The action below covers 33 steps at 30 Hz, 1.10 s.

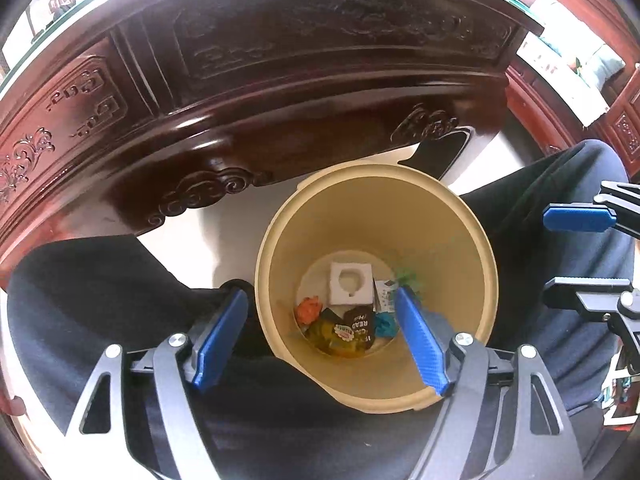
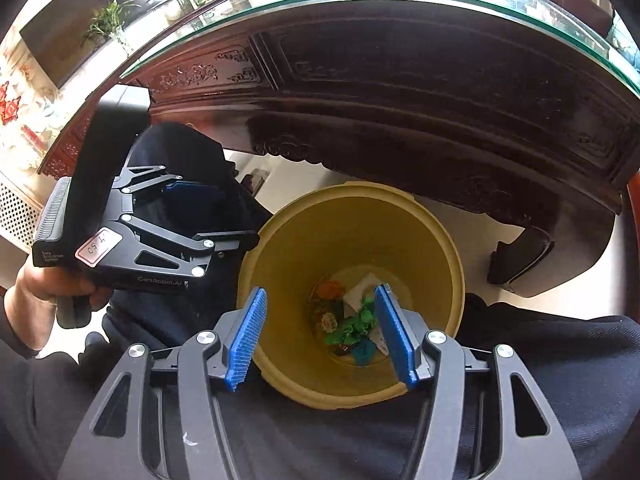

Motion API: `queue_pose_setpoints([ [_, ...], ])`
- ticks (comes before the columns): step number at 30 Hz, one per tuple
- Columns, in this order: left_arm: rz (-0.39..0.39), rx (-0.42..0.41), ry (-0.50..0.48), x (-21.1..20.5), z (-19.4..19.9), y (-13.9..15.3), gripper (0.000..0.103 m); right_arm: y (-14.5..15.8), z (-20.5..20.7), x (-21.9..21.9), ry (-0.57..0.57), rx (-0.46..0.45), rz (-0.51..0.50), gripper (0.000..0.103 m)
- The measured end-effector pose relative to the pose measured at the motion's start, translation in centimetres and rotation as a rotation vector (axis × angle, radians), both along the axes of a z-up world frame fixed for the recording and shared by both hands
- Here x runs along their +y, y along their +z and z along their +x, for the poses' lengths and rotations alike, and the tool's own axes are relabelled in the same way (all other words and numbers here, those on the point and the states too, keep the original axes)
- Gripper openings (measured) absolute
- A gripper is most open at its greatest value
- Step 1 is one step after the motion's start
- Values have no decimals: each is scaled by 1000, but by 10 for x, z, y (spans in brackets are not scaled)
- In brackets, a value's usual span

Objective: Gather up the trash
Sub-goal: 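Raise both open tools back over the table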

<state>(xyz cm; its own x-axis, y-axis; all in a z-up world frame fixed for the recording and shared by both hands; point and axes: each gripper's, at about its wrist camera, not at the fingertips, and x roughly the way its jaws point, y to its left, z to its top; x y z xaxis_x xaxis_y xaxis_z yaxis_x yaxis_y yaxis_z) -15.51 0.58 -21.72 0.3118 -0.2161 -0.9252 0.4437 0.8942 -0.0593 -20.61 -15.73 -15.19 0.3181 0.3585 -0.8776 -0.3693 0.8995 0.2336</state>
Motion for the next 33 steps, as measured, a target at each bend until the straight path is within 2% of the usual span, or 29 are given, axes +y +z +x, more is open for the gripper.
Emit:
queue_pose_setpoints([
  [9, -11, -32, 17, -2, 6, 13, 76, 7, 6, -6, -11, -18, 40, 56],
  [15, -45, -115, 32, -2, 16, 46, 76, 29, 16, -11, -7, -107, 105, 56],
  [17, -60, -160, 39, -2, 20, 62, 77, 41, 19, -13, -4, -159, 128, 56],
  [21, -98, -269, 53, 2, 32, 104, 83, 70, 26, -17, 4, -324, 145, 57],
  [25, -121, -434, 79, 3, 47, 151, 95, 95, 36, -21, -35, -491, 140, 76],
  [26, -127, -475, 87, 4, 52, 161, 96, 101, 40, -22, -54, -524, 138, 79],
  [28, -124, -550, 110, 4, 65, 181, 99, 113, 51, -27, -116, -599, 142, 91],
  [30, -117, -616, 142, 5, 83, 197, 99, 126, 62, -32, -163, -669, 164, 95],
  [33, -119, -682, 182, 7, 109, 214, 99, 145, 83, -36, -202, -730, 176, 95],
])
